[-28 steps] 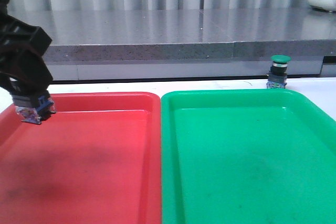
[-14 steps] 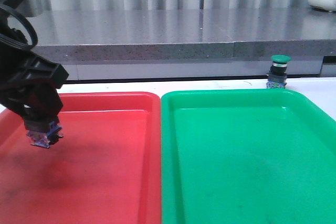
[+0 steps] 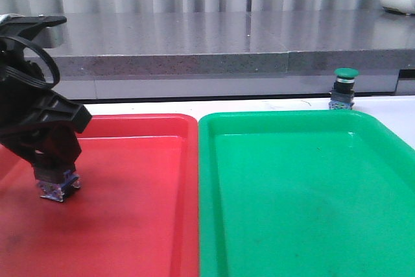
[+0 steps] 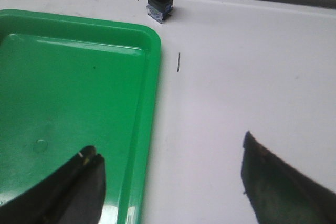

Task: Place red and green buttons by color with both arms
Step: 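Carry the red button forward and lower it into the red tray, then open the left gripper and raise it away from the button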

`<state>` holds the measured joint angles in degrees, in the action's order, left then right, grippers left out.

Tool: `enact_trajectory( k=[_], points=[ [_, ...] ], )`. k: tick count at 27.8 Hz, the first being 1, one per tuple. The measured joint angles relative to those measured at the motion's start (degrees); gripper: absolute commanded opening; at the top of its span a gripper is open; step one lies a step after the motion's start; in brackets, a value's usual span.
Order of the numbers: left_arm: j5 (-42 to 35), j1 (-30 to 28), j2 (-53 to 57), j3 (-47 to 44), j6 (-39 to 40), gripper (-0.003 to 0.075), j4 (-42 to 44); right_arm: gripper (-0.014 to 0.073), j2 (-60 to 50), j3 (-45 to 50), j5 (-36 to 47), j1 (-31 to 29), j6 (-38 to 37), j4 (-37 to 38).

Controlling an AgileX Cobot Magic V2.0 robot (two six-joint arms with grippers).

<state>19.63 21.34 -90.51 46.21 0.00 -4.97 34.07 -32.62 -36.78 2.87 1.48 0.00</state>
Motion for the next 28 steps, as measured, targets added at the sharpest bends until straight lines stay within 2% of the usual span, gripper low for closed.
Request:
enact_trajectory(
  k=[4, 6, 9, 18, 28],
  points=[
    [-0.57, 0.00, 0.00, 0.00, 0.00, 0.0321, -0.21, 0.0559, 0.00, 0.00, 0.00, 0.00, 0.09, 0.00],
    [-0.56, 0.00, -0.10, 0.00, 0.00, 0.0407, -0.34, 0.0559, 0.00, 0.00, 0.00, 0.00, 0.09, 0.00],
    [-0.59, 0.00, -0.10, 0.00, 0.00, 0.0477, -0.58, 0.0559, 0.00, 0.00, 0.00, 0.00, 0.09, 0.00],
    [-0.21, 0.10, 1.11, 0.00, 0.00, 0.0480, -0.84, 0.0559, 0.00, 0.00, 0.00, 0.00, 0.09, 0.00],
    [5.17, 0.10, 12.69, 0.00, 0.00, 0.0480, -0.84, 0.0559, 0.00, 0.00, 0.00, 0.00, 0.09, 0.00]
  ],
)
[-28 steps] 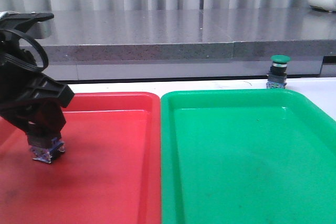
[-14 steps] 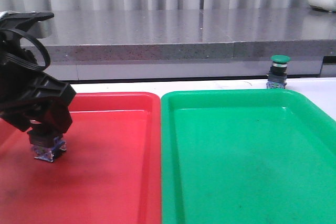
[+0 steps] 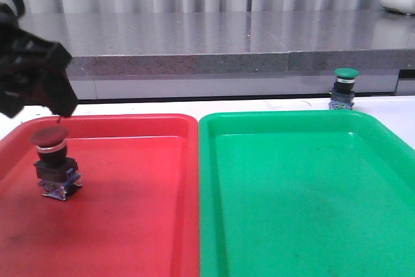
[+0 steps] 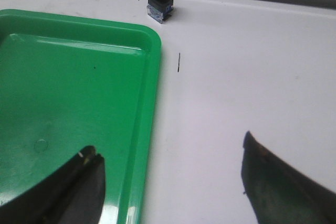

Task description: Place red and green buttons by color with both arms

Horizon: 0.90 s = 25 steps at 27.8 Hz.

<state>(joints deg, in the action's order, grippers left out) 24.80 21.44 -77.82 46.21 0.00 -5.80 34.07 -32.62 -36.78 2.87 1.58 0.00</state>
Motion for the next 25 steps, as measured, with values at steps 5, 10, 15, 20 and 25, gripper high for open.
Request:
enact_trajectory(
  k=[5, 10, 15, 20, 25],
  points=[
    [3.04, 0.00, 7.48, 0.00, 0.00, 0.0479, 0.00, 0.0559, 0.00, 0.00, 0.00, 0.00, 0.00, 0.00],
    [6.85, 0.00, 15.24, 0.00, 0.00, 0.0479, 0.00, 0.0559, 0.00, 0.00, 0.00, 0.00, 0.00, 0.00],
    [10.31, 0.00, 21.81, -0.13, 0.00, 0.0479, 0.00, 0.0559, 0.00, 0.00, 0.00, 0.00, 0.00, 0.00],
    [13.24, 0.00, 27.75, -0.76, 0.00, 0.0479, 0.00, 0.0559, 0.00, 0.00, 0.00, 0.00, 0.00, 0.00],
    [14.21, 0.00, 33.32, -2.45, 0.00, 0.0479, 0.00, 0.0559, 0.00, 0.00, 0.00, 0.00, 0.00, 0.00]
  ],
)
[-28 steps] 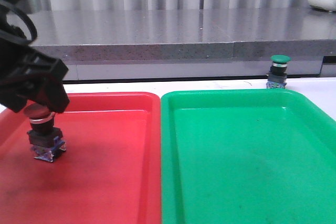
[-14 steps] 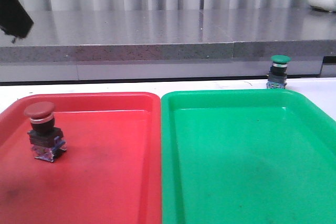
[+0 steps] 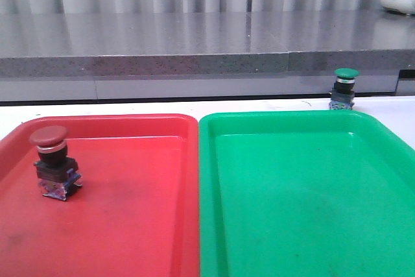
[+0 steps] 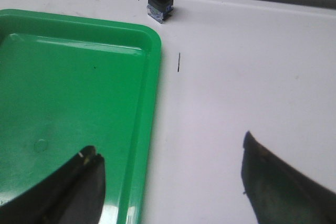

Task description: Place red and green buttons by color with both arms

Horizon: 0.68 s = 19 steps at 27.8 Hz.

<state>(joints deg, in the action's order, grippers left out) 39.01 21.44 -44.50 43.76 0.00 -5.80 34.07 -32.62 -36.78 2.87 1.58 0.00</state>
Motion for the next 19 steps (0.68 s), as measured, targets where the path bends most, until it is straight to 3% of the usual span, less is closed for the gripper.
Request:
enact_trajectory(
  k=[10, 19],
  points=[
    [2.43, 0.00, 8.97, -3.17, 0.00, 0.0479, 0.00, 0.0559, 0.00, 0.00, 0.00, 0.00, 0.00, 0.00],
    [2.54, 0.00, 10.36, -3.47, 0.00, 0.0479, 0.00, 0.0559, 0.00, 0.00, 0.00, 0.00, 0.00, 0.00]
  ],
)
